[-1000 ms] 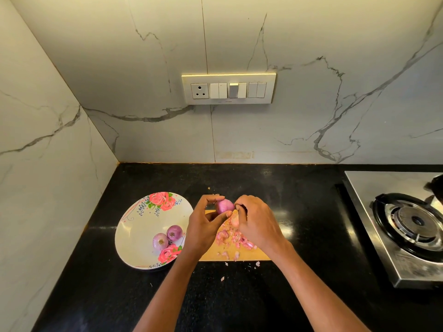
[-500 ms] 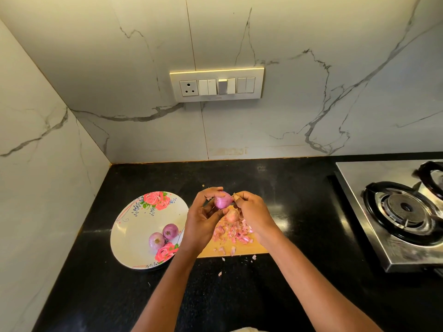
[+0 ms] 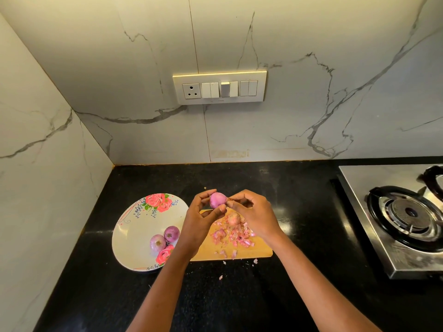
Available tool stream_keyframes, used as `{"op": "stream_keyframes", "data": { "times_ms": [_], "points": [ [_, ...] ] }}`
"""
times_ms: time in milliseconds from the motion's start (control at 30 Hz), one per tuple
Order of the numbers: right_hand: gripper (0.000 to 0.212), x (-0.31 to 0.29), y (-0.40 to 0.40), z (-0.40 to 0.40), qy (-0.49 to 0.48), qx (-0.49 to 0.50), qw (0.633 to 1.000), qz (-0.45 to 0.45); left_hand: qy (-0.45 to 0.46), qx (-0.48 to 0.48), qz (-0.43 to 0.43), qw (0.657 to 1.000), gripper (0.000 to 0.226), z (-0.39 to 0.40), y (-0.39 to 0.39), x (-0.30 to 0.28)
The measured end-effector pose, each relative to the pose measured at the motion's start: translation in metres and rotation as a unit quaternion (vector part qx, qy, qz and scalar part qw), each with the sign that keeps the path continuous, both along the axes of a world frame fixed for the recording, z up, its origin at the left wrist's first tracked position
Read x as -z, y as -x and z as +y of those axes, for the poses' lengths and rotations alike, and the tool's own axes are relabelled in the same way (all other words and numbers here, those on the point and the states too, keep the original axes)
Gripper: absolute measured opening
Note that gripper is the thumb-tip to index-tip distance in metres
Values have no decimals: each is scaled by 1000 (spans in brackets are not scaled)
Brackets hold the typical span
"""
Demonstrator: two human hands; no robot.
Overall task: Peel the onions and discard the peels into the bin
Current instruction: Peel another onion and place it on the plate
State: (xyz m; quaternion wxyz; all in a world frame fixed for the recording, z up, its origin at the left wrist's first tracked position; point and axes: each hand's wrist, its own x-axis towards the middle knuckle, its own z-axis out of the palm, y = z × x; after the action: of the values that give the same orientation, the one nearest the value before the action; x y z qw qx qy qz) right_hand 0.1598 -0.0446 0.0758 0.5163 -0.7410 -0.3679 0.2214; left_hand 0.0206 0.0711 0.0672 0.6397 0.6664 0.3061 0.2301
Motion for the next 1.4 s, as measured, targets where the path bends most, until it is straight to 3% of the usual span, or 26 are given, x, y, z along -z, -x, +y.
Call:
{"op": "stream_keyframes", "data": {
  "times_ms": [367,533,700,833,1133,1267,1400],
  "points": [
    [7,-8,0,1,-27,22,993,-112,59,-9,14,998,55,-8,-8,-6],
    [8,-6,3,3,-28,13,990,-139,3,-17,23,1000,54,-10,-6,-6],
    [7,-8,4,2,-18,-3,997,-80,-3,44,30,999,45,0,4,-10],
    [12,-7,1,4,-67,51,994,68,2,109,13,994,47,-2,10,-16],
    [18,2,-5,-4,14,22,999,-21,-28,-14,47,998,60,4,7,-7],
    [5,11,-5,-5,57,9,997,-52,-44,-33,46,997,63,3,7,-7],
    [21,8,-4,-2,72,-6,996,-57,-33,-45,40,998,60,2,6,-5]
  ]
}}
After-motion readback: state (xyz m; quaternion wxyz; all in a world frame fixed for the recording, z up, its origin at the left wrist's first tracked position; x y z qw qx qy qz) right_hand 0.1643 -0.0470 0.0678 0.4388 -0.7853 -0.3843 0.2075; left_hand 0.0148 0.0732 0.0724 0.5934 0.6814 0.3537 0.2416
